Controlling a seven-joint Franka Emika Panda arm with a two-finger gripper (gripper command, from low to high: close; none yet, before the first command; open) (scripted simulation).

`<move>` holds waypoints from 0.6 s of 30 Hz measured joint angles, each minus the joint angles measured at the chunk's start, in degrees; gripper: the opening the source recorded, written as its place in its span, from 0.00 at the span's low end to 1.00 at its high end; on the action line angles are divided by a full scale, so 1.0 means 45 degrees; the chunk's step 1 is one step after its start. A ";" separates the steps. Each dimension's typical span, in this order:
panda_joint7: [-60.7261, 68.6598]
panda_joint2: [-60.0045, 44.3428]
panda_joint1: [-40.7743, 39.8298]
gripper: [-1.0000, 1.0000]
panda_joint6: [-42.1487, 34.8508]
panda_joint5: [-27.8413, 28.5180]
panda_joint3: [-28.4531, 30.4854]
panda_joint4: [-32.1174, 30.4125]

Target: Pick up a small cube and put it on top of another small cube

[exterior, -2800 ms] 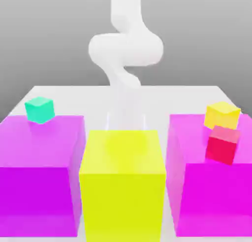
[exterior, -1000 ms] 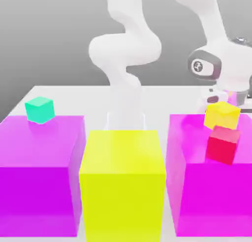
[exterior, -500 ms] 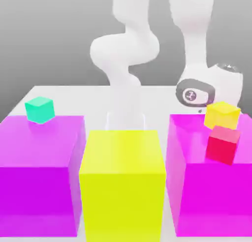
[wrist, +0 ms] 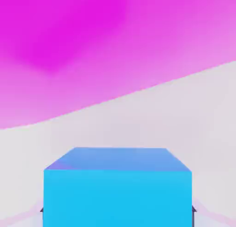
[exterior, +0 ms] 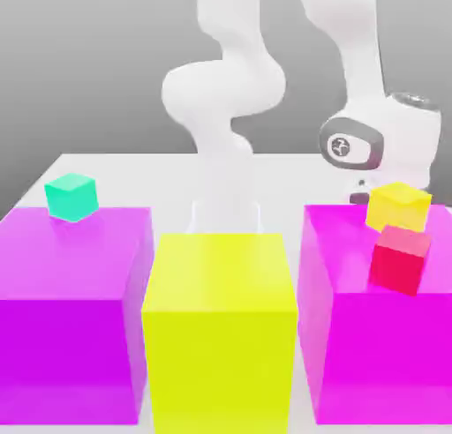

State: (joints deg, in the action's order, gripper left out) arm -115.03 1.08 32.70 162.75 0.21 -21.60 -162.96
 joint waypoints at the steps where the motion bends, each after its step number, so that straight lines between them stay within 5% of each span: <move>1: 0.0010 -0.0042 0.0127 0.00 -0.0337 0.0274 -0.0039 0.0287; 8: 0.0349 -0.1011 0.0778 0.00 -0.2968 0.2246 -0.0102 0.2551; 18: 0.2029 -0.2326 0.1569 0.00 -0.6658 0.3488 -0.0566 0.5799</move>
State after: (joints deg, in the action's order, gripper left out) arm -105.89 -9.39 39.76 132.79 15.91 -24.15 -136.87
